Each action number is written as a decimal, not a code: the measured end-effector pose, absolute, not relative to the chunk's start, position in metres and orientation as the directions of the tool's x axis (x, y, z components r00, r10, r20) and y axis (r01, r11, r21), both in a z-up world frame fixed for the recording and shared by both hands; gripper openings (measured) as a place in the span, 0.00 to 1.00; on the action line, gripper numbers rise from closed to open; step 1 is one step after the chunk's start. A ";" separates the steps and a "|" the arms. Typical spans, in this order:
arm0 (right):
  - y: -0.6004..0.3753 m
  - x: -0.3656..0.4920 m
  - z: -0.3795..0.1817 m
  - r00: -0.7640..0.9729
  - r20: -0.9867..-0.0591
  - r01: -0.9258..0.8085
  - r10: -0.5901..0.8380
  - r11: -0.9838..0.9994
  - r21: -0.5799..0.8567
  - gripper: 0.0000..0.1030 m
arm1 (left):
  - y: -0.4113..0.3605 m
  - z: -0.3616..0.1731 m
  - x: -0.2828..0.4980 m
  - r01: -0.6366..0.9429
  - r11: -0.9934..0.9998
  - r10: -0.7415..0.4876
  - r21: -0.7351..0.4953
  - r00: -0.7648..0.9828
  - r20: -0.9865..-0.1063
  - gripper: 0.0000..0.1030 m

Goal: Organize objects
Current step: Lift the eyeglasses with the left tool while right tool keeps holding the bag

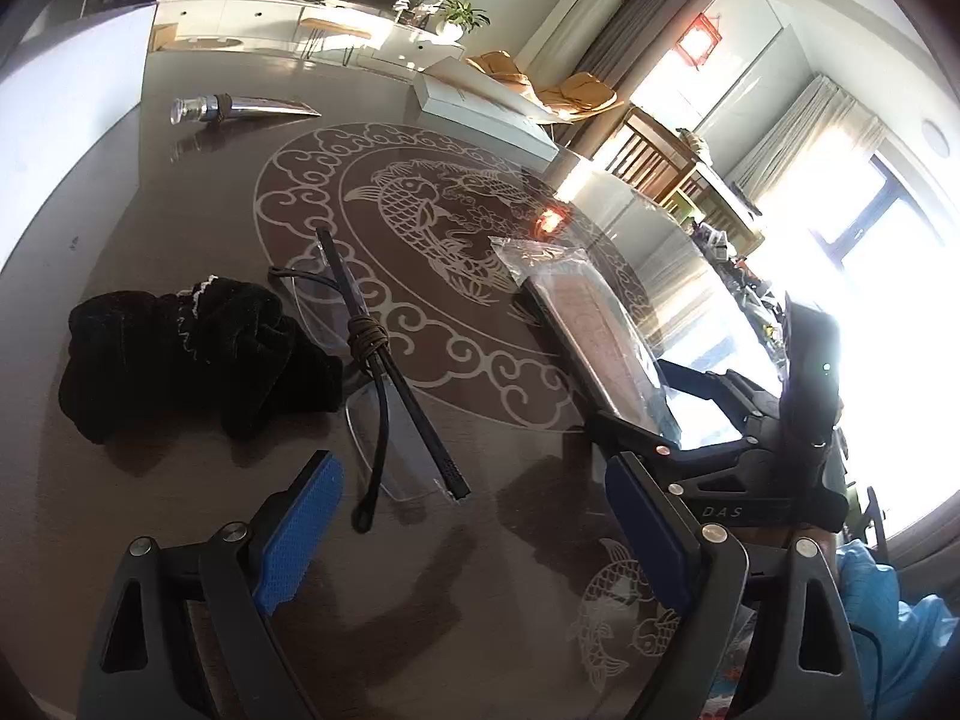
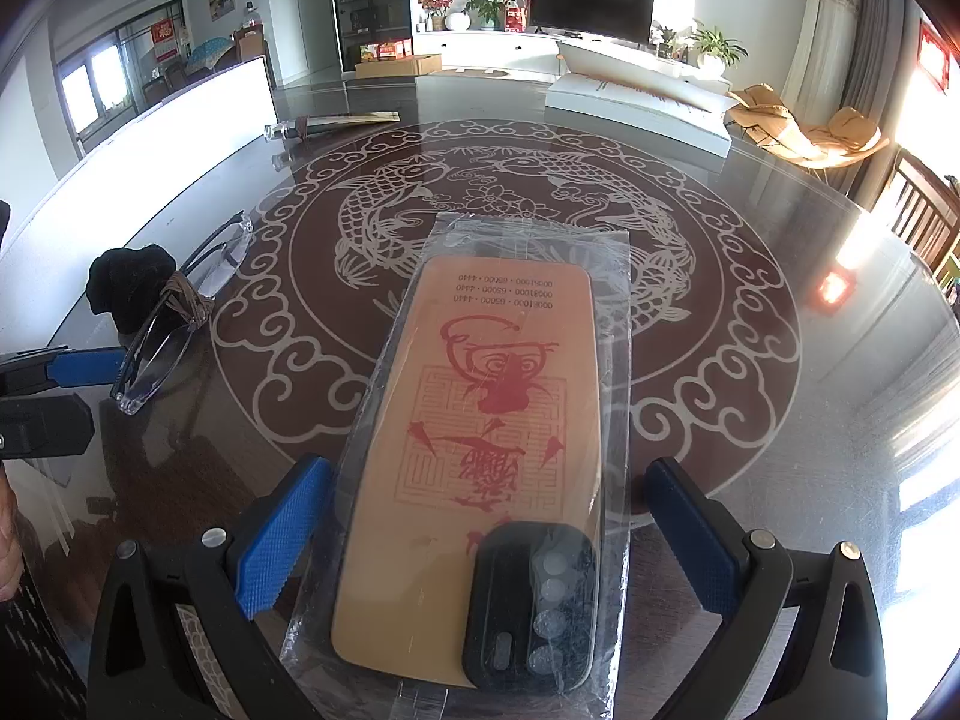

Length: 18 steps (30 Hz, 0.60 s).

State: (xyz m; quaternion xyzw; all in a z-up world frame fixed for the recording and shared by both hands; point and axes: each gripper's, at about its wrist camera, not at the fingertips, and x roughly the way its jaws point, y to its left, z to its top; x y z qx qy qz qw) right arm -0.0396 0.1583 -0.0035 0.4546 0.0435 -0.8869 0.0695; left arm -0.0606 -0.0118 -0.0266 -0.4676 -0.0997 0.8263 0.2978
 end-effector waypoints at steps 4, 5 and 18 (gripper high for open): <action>0.158 -0.039 -0.003 -0.577 -0.813 0.163 -0.084 -0.987 -0.014 1.00 | -0.023 -0.029 -0.066 -0.337 -0.826 0.562 -0.452 -0.416 -0.715 0.87; 0.158 -0.039 -0.003 -0.577 -0.812 0.163 -0.084 -0.987 -0.014 1.00 | -0.027 -0.029 -0.068 -0.324 -0.828 0.560 -0.458 -0.427 -0.710 0.87; 0.158 -0.039 -0.003 -0.577 -0.812 0.163 -0.084 -0.987 -0.014 1.00 | -0.101 -0.032 -0.093 -0.029 -0.814 0.480 -0.580 -0.594 -0.645 0.87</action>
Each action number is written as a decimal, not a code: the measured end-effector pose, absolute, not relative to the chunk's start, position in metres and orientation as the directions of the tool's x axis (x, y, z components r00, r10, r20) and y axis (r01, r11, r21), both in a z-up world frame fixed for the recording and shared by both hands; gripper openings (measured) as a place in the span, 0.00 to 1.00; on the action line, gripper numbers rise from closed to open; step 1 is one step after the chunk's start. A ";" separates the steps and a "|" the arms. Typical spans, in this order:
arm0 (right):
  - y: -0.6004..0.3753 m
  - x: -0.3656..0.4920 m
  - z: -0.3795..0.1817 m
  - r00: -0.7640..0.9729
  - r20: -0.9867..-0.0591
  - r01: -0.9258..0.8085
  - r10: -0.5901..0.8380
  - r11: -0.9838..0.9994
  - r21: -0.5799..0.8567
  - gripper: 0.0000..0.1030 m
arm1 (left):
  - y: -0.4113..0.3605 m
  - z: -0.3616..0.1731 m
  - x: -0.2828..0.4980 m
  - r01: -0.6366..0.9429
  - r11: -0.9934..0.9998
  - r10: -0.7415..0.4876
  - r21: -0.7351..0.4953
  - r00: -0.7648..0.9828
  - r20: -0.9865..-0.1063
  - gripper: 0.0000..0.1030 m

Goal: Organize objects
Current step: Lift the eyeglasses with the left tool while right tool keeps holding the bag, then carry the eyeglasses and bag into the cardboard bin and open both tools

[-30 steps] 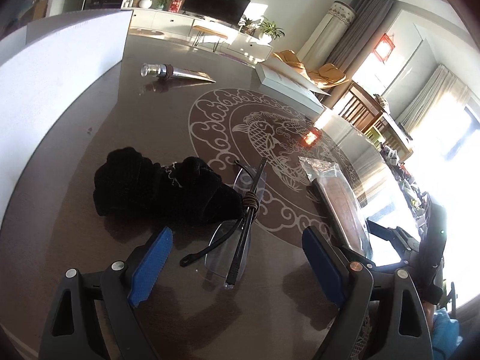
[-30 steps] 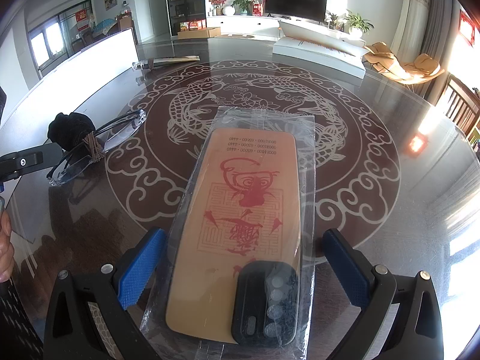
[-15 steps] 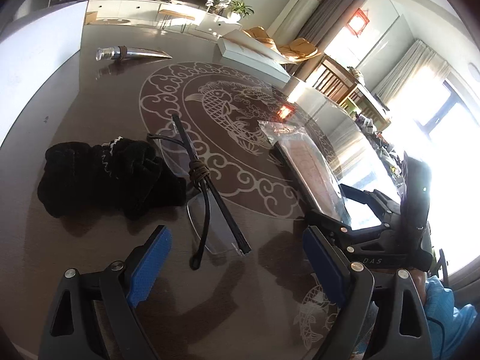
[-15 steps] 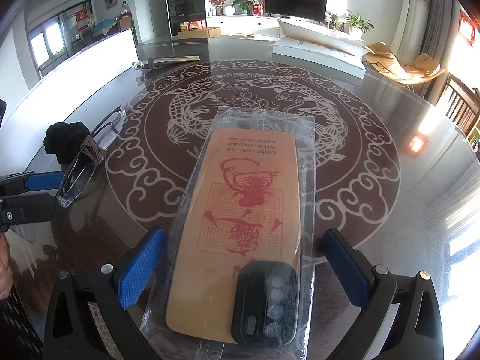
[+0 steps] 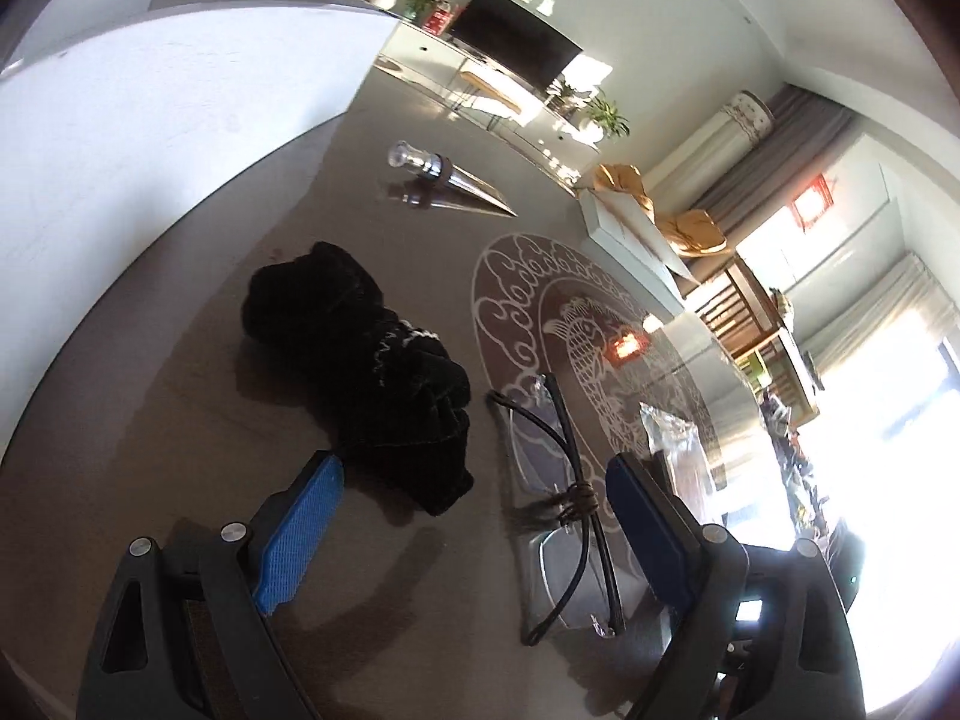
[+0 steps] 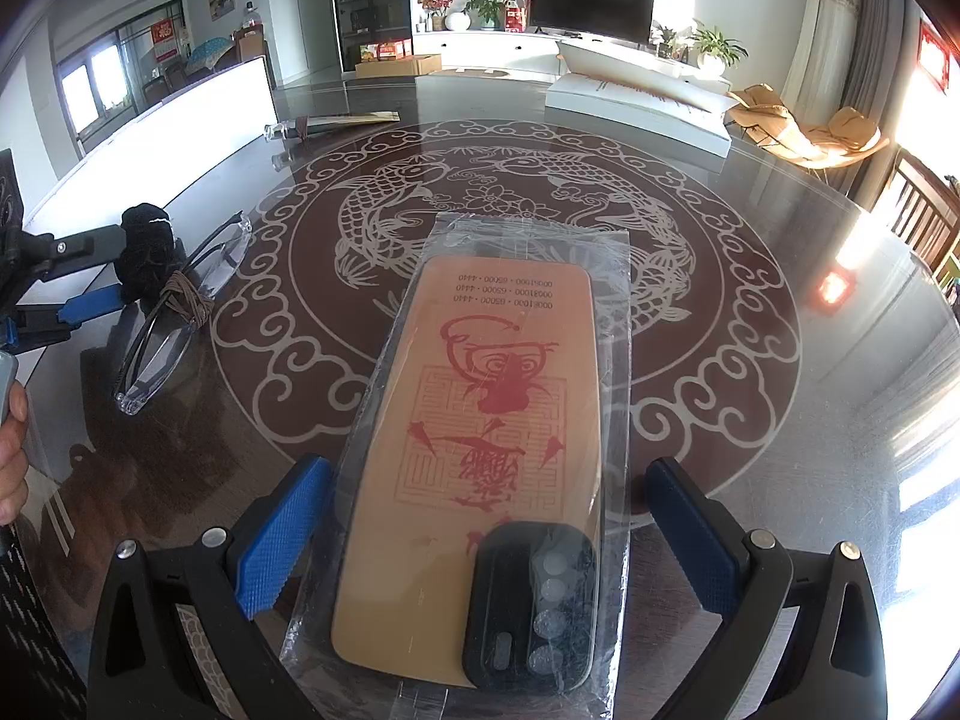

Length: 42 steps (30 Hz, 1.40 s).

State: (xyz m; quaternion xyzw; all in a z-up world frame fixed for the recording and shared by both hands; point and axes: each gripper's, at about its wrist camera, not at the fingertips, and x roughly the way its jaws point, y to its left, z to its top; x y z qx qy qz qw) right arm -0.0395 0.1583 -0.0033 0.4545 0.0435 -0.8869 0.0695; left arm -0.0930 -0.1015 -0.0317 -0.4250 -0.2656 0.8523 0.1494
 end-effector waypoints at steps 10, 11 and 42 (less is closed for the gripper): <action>0.158 -0.040 -0.003 -0.577 -0.812 0.163 -0.084 -0.987 -0.014 1.00 | -0.101 -0.016 -0.082 -0.069 -0.806 0.494 -0.588 -0.625 -0.604 0.87; 0.158 -0.040 -0.003 -0.577 -0.812 0.163 -0.084 -0.987 -0.014 1.00 | -0.100 -0.014 -0.081 -0.077 -0.807 0.496 -0.585 -0.627 -0.601 0.87; 0.160 -0.078 0.002 -0.408 -0.910 0.180 -0.075 -0.984 0.000 0.98 | 0.014 -0.030 -0.082 -0.159 -0.984 0.157 -0.080 -0.561 -0.813 0.10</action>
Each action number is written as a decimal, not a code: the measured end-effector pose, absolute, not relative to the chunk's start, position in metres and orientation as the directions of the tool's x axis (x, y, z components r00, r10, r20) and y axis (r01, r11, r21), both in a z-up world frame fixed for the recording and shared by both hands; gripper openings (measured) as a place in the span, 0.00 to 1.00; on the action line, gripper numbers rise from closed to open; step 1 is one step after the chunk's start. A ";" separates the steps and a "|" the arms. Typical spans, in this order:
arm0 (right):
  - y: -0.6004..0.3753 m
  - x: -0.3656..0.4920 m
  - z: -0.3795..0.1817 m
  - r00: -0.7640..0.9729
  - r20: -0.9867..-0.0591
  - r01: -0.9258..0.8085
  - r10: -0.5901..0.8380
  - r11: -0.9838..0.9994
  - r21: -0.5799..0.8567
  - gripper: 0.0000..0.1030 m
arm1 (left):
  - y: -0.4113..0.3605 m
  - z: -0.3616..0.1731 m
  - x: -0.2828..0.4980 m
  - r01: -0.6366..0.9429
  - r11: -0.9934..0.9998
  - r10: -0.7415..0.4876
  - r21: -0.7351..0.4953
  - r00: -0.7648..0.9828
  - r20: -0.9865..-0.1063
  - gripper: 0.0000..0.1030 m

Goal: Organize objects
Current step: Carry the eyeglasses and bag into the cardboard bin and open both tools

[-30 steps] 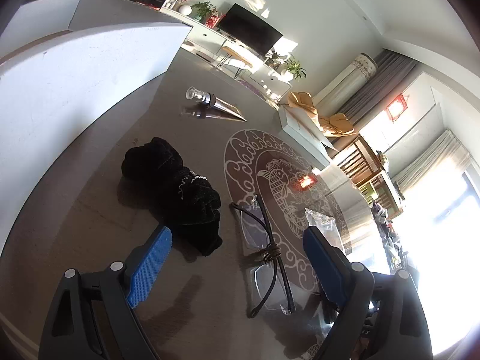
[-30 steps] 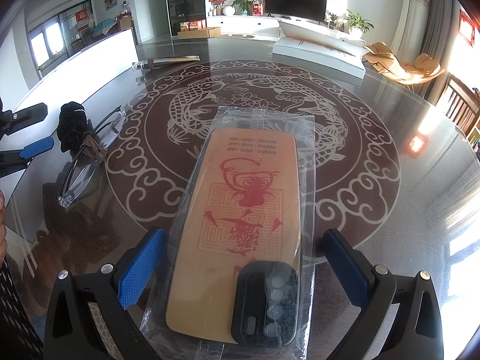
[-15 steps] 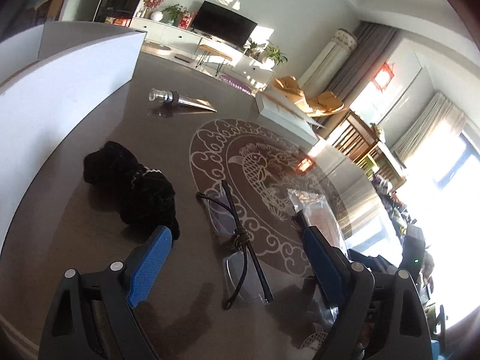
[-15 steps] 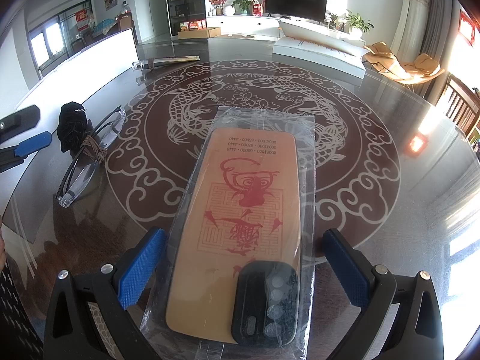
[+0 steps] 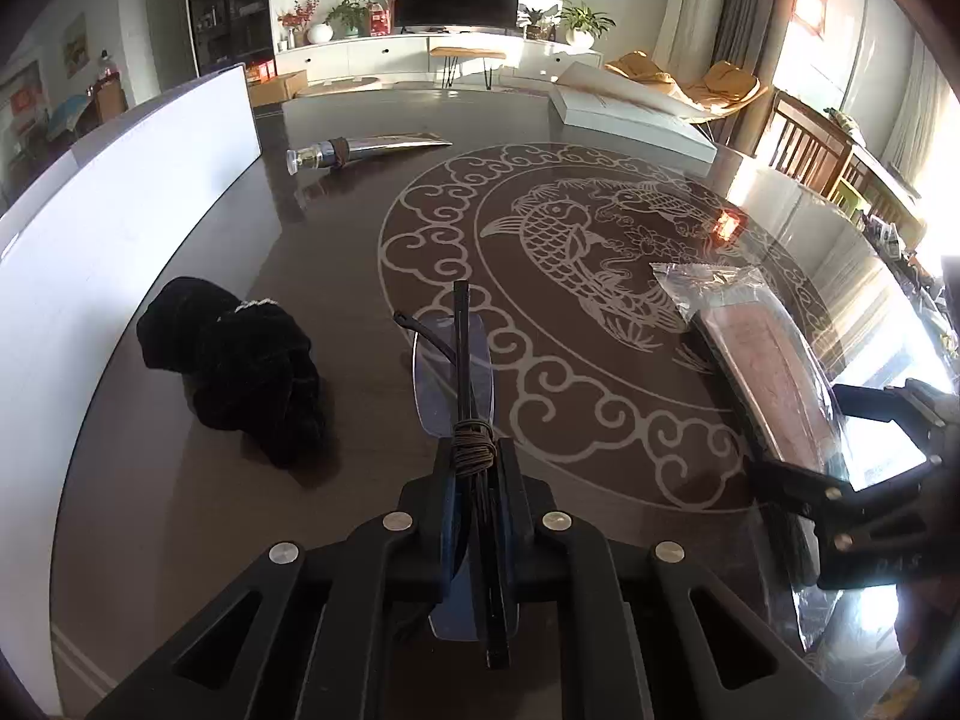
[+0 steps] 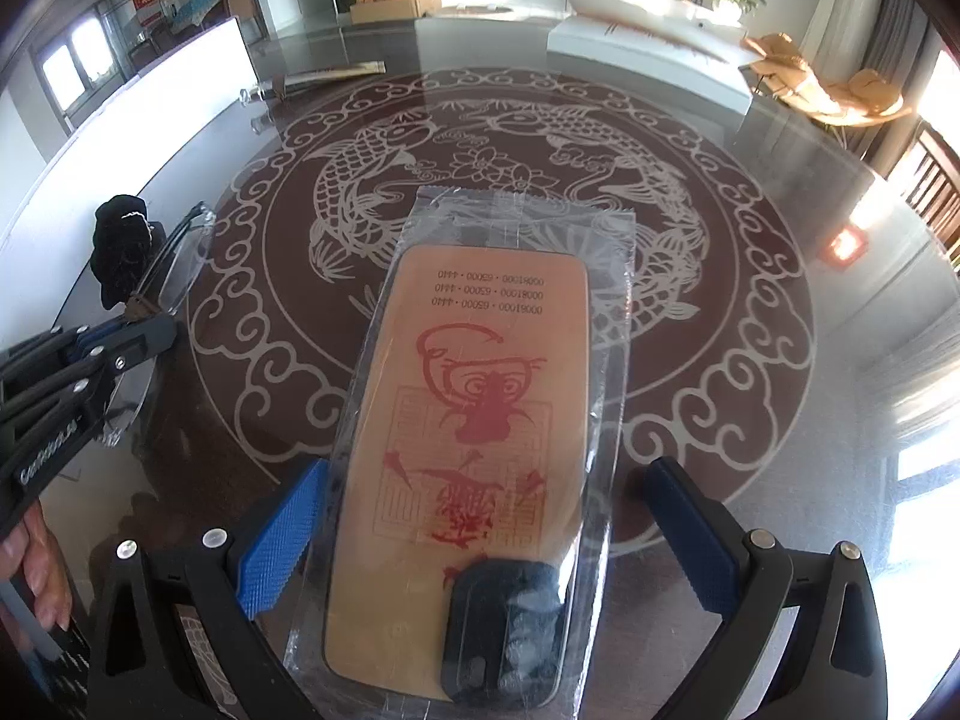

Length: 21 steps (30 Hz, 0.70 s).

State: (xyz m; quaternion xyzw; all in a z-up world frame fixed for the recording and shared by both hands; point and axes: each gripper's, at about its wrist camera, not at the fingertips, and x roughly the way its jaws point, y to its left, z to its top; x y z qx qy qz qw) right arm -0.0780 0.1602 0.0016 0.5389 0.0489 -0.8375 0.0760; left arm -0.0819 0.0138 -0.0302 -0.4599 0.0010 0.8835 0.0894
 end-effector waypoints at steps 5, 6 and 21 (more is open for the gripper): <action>0.159 -0.078 0.021 -0.417 -0.905 0.214 -0.086 -0.977 -0.006 0.75 | -0.010 -0.010 -0.048 -0.161 -0.976 0.216 -0.148 -0.605 -0.766 0.10; 0.161 -0.076 0.027 -0.427 -0.900 0.208 -0.090 -0.978 0.000 0.75 | -0.016 -0.003 -0.043 -0.155 -0.974 0.228 -0.167 -0.620 -0.751 0.10; 0.041 -0.111 0.168 -0.585 -0.738 0.407 -0.335 -0.909 0.091 0.75 | -0.196 0.136 -0.017 0.110 -0.948 0.075 -0.300 -0.836 -0.543 0.10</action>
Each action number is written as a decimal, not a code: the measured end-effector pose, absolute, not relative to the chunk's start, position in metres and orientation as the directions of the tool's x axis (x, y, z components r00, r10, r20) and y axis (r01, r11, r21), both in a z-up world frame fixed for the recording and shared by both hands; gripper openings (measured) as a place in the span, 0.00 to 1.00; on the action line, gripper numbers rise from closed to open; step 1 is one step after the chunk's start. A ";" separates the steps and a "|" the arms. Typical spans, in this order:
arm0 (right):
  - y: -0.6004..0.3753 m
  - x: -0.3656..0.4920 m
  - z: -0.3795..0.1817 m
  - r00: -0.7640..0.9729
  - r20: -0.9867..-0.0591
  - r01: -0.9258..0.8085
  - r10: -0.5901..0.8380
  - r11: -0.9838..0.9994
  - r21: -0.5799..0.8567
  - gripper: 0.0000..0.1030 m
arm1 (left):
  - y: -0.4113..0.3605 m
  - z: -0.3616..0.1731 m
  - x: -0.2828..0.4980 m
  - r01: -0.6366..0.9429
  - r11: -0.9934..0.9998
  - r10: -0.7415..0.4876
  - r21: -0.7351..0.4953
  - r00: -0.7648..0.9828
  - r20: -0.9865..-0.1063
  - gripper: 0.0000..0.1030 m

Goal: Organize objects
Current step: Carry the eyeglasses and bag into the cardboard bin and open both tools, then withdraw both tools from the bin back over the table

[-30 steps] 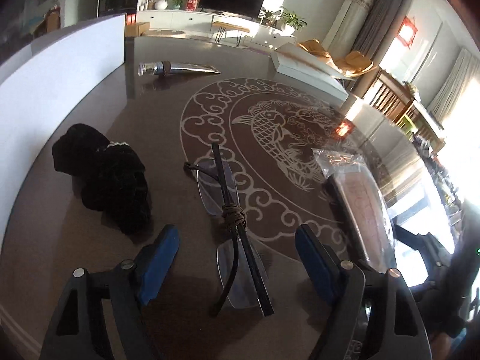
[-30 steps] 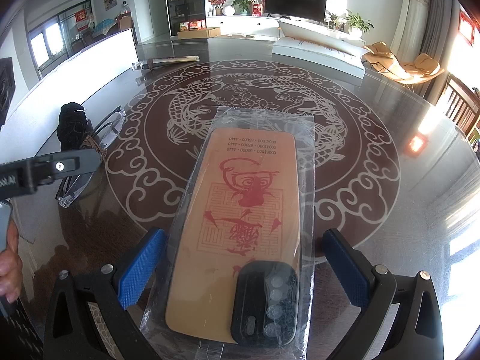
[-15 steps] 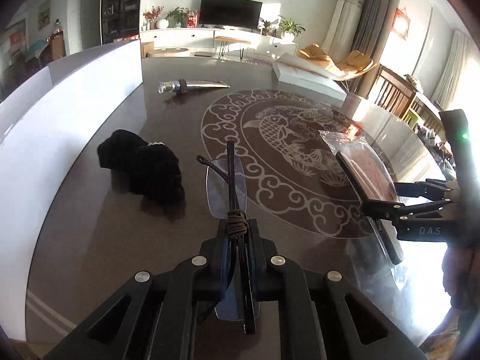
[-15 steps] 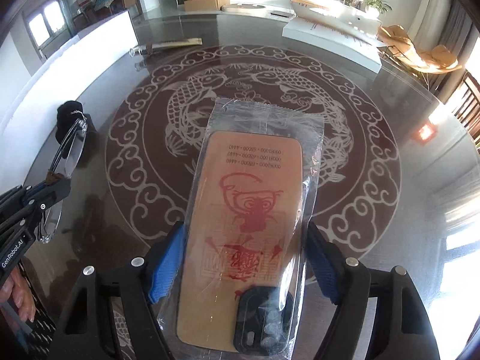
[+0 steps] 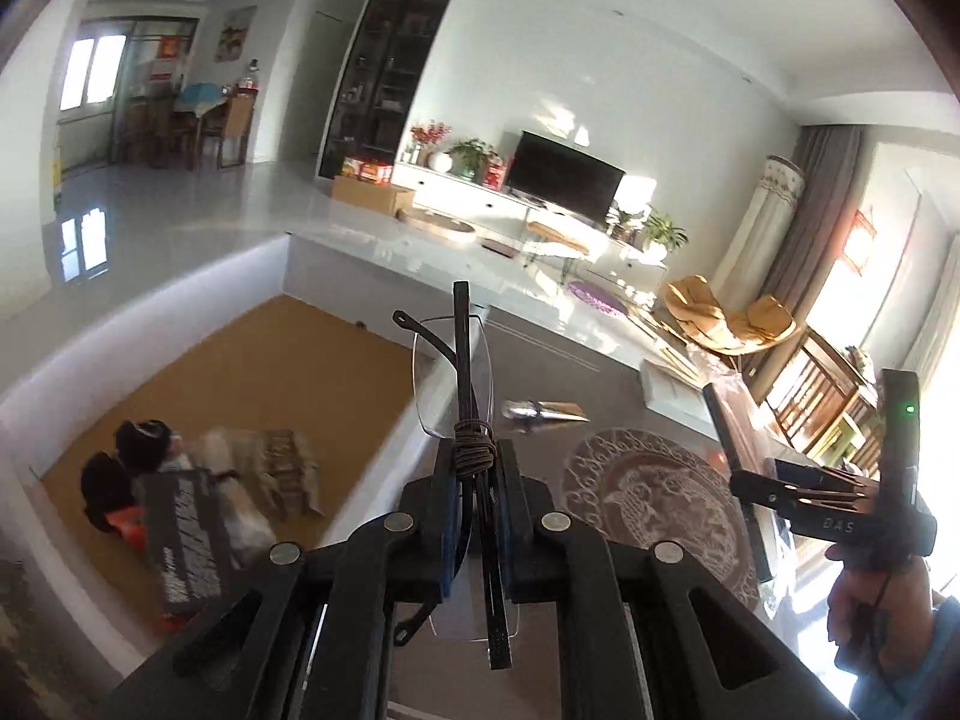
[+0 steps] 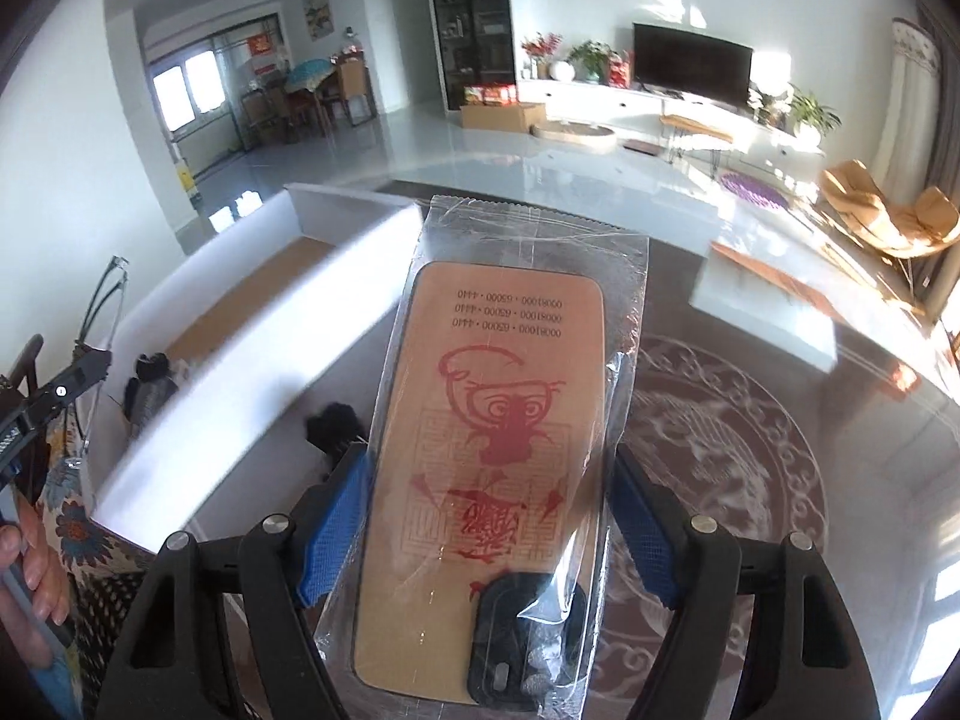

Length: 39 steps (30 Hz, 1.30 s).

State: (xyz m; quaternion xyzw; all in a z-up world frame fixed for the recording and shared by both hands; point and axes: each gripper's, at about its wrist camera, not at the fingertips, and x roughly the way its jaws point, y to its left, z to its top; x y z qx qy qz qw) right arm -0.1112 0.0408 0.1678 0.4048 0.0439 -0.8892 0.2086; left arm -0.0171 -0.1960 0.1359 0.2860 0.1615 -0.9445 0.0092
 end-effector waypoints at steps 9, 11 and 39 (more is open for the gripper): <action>-0.151 -0.158 0.192 -0.535 -0.657 0.603 -0.531 -0.785 0.143 0.75 | -0.309 0.086 -0.050 0.423 -0.882 -0.157 -0.207 -0.678 -0.718 0.10; -0.190 -0.170 0.184 -0.516 -0.664 0.618 -0.541 -0.772 0.148 0.75 | -0.314 0.070 -0.060 0.447 -0.880 -0.171 -0.162 -0.617 -0.768 0.12; -0.016 -0.098 0.083 -0.636 -0.717 0.454 -0.285 -0.890 -0.049 0.99 | -0.235 0.080 -0.005 0.348 -0.920 -0.169 -0.179 -0.766 -0.621 0.96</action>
